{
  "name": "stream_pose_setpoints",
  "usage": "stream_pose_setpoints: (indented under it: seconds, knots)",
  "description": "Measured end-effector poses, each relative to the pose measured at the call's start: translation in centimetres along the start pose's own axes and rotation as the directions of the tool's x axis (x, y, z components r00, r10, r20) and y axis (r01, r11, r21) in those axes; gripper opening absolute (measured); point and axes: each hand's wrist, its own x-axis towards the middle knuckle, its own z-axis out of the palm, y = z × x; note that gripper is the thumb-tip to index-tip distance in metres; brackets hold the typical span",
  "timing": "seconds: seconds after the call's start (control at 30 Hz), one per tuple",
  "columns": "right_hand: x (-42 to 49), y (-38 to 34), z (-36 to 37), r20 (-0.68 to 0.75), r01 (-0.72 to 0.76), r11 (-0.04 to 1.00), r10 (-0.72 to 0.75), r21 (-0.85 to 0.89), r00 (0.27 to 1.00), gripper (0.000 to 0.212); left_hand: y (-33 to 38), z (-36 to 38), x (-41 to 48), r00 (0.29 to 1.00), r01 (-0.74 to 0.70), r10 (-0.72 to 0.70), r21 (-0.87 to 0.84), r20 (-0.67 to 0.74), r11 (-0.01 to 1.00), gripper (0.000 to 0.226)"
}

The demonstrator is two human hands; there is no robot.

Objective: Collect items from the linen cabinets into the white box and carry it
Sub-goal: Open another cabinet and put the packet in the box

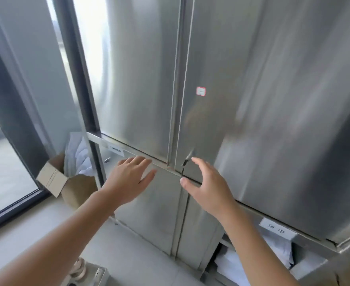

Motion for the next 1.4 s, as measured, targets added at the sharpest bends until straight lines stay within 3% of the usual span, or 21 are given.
stream_pose_setpoints:
  seconds: [0.2, 0.37, 0.57, 0.87, 1.2, 1.4]
  knots:
    - [2.9, -8.9, 10.7, 0.155, 0.101, 0.993, -0.108, 0.054, 0.982, 0.073, -11.5, -0.9, -6.9, 0.977, 0.203, -0.204, 0.034, 0.068, 0.979, 0.065]
    - [4.5, -13.8, 17.3, 0.24, 0.161, 0.983, -0.177, 0.085, 0.954, 0.073, -17.9, -1.9, -11.0, 0.951, 0.307, -0.308, 0.022, 0.038, 0.951, 0.062]
    - [8.8, -15.9, 22.3, 0.289, 0.215, 0.968, -0.243, 0.126, 0.926, 0.073, -22.2, -1.1, -11.1, 0.922, 0.387, -0.387, 0.016, -0.018, 0.922, 0.047]
    - [17.6, -16.8, 29.4, 0.345, 0.257, 0.942, -0.319, 0.215, 0.883, 0.071, -27.5, 0.0, -7.0, 0.879, 0.476, -0.477, 0.058, -0.005, 0.878, 0.05]
    - [25.1, -19.1, 35.9, 0.376, 0.225, 0.954, -0.286, 0.197, 0.881, 0.071, -36.5, 1.6, -3.3, 0.868, 0.492, -0.494, 0.048, 0.05, 0.869, 0.058]
    - [25.9, -19.7, 40.5, 0.301, 0.03, 0.992, -0.066, 0.123, 0.951, 0.07, -43.4, 4.8, 0.3, 0.949, 0.278, -0.271, -0.023, 0.159, 0.96, 0.058]
